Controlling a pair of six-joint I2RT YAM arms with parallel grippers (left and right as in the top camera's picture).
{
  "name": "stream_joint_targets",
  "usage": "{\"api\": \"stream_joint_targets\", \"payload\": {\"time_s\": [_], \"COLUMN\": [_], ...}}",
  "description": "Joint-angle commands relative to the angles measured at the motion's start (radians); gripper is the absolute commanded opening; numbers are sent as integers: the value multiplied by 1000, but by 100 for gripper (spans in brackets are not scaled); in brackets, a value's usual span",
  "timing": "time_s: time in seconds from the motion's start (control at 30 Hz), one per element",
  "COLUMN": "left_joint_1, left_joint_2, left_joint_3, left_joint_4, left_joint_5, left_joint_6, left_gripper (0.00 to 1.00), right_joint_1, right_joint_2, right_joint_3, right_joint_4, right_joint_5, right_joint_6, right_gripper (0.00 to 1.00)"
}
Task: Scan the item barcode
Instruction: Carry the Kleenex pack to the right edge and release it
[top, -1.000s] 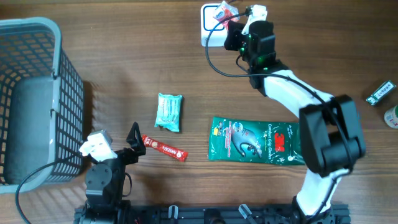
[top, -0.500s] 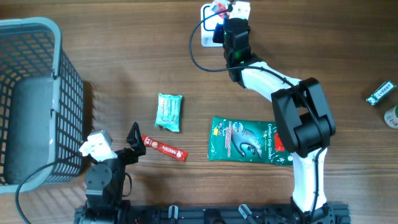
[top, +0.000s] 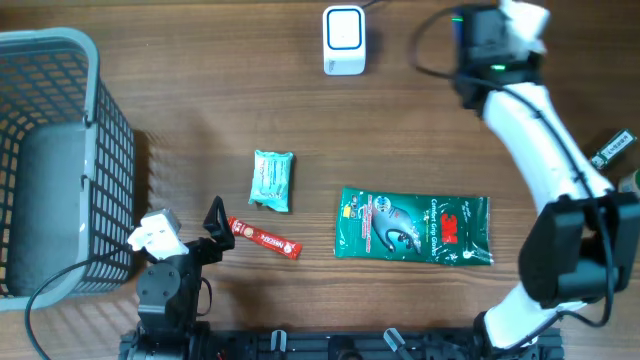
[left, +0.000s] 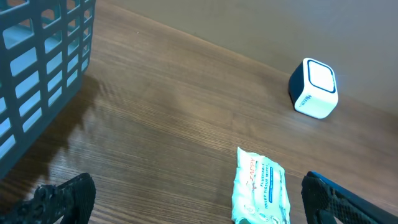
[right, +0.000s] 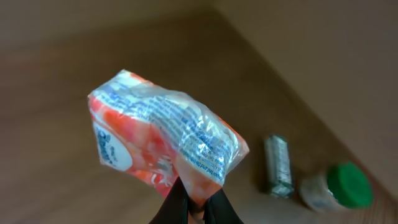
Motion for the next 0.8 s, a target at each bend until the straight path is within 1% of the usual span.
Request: {"api": "stream_joint_targets", "payload": {"time_s": [0.0, 0.1, 0.2, 0.23, 0.27, 0.3, 0.33, 0.37, 0.4, 0.43, 0.47, 0.57, 0.67, 0.73, 0.77], "left_joint_1": [-4, -4, -4, -4, -4, -4, -4, -4, -4, -4, -4, -4, -4, -4, -4], "left_joint_2": [-4, -4, -4, -4, -4, -4, -4, -4, -4, -4, -4, -4, -4, -4, -4], "left_joint_3": [-5, -5, -5, -5, -5, -5, -5, -5, -5, -5, -5, -5, -5, -5, -5], "left_joint_4": [6, 6, 6, 6, 6, 6, 6, 6, 6, 6, 6, 6, 6, 6, 6], "left_joint_5": [9, 9, 9, 9, 9, 9, 9, 9, 9, 9, 9, 9, 9, 9, 9], "left_joint_6": [2, 2, 2, 2, 2, 2, 2, 2, 2, 2, 2, 2, 2, 2, 2], "left_gripper": [100, 100, 100, 100, 100, 100, 100, 100, 100, 100, 100, 100, 100, 100, 100], "right_joint_1": [-223, -377, -474, -486, -493, -493, -492, -488, -484, -481, -477, -447, -351, -270, -200], "right_joint_2": [55, 93, 124, 130, 131, 127, 118, 100, 65, 40, -4, -121, -181, -182, -180], "right_joint_3": [-105, -123, -123, -123, -122, -115, -102, -82, -51, -37, -18, -14, -14, -15, -29], "right_joint_4": [87, 137, 151, 160, 169, 165, 155, 135, 100, 76, 29, -123, -324, -440, -478], "right_joint_5": [-195, -459, -576, -591, -602, -618, -656, -732, -851, -919, -1042, -1327, -1550, -1633, -1642], "right_joint_6": [41, 42, 85, 84, 72, 66, 53, 49, 50, 53, 68, 185, 303, 287, 280], "right_gripper": [4, 5, 5, 11, 36, 81, 100, 100, 100, 100, 100, 100, 100, 99, 100]}}
